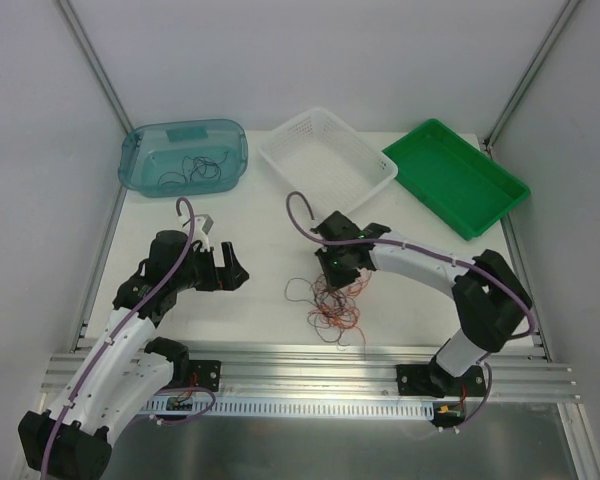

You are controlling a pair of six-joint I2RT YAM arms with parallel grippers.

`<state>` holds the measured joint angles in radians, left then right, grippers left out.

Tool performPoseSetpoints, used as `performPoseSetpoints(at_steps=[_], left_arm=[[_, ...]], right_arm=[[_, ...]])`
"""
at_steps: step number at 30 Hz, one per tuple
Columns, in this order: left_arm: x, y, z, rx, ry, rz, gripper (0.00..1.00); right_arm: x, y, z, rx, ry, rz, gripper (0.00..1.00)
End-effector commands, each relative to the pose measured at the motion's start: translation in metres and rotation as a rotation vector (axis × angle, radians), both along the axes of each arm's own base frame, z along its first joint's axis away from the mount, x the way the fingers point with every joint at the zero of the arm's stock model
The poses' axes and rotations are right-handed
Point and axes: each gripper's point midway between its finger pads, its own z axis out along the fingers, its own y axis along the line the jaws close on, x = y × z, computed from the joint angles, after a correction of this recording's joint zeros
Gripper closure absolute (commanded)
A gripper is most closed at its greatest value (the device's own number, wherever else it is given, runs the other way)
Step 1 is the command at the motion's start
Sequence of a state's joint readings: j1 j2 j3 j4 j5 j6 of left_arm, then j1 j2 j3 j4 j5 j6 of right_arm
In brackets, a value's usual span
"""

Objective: Untangle the cables

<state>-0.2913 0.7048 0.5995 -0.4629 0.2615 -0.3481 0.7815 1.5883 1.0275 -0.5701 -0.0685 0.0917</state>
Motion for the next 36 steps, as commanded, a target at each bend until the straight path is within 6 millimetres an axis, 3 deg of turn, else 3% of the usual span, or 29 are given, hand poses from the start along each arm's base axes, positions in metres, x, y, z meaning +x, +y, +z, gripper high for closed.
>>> performPoseSetpoints(at_steps=[1,2,5,7,9,13,14,15,17,18,20,21,23,25,26,28,29,31,36], left_arm=[[0.003,-0.004,0.005,-0.006,-0.041,-0.031,0.01],[0.003,-0.003,0.005,-0.007,-0.044,-0.03,0.01],[0.003,-0.003,0.007,-0.007,-0.052,-0.028,0.01],[0.004,-0.003,0.007,-0.007,-0.054,-0.03,0.01],[0.004,-0.005,0.005,-0.011,-0.045,-0.04,0.01],[0.003,-0.013,0.003,-0.048,-0.007,-0.055,0.01],[0.003,-0.017,0.003,-0.068,0.003,-0.05,0.01],[0.003,-0.019,0.001,-0.074,0.022,-0.05,0.01],[0.005,-0.028,0.002,-0.096,0.031,-0.052,0.01],[0.006,-0.03,-0.001,-0.095,0.049,-0.049,0.01],[0.011,-0.034,-0.003,-0.081,0.053,-0.026,0.01],[0.011,-0.043,-0.004,-0.071,0.059,-0.047,0.01],[0.017,-0.049,-0.012,-0.034,0.083,-0.032,0.01],[0.018,-0.065,-0.008,-0.03,0.088,-0.047,0.01],[0.019,-0.07,-0.016,-0.009,0.124,-0.046,0.01],[0.023,-0.087,-0.009,0.001,0.116,-0.064,0.01],[0.025,-0.092,-0.017,0.028,0.138,-0.062,0.01],[0.033,-0.104,-0.012,0.053,0.119,-0.051,0.02],[0.049,-0.118,-0.043,0.139,0.193,-0.005,0.08]], right_arm=[[-0.005,0.075,0.022,0.127,-0.019,0.146,0.86],[-0.002,0.094,0.034,0.168,-0.033,0.152,0.86],[-0.004,0.121,0.042,0.203,-0.038,0.164,0.83],[0.002,0.128,0.056,0.227,-0.065,0.155,0.71],[0.006,0.123,0.07,0.228,-0.112,0.159,0.51],[0.008,0.083,0.087,0.152,-0.191,0.14,0.29],[0.006,0.074,0.101,0.168,-0.219,0.131,0.27],[0.012,0.049,0.094,0.098,-0.248,0.084,0.26],[0.015,0.024,0.093,0.062,-0.272,0.03,0.26],[0.021,0.006,0.103,0.067,-0.305,-0.024,0.26],[0.03,-0.034,0.089,0.001,-0.309,-0.13,0.26],[0.032,-0.044,0.091,0.014,-0.313,-0.161,0.26],[0.038,-0.073,0.077,-0.005,-0.286,-0.245,0.26],[0.041,-0.085,0.065,-0.007,-0.273,-0.274,0.26],[0.046,-0.096,0.06,-0.007,-0.266,-0.314,0.26],[0.05,-0.098,0.047,0.02,-0.237,-0.33,0.27],[0.054,-0.102,0.043,0.034,-0.222,-0.354,0.28],[0.058,-0.094,0.037,0.089,-0.195,-0.339,0.29],[0.062,-0.088,0.018,0.115,-0.157,-0.313,0.34]])
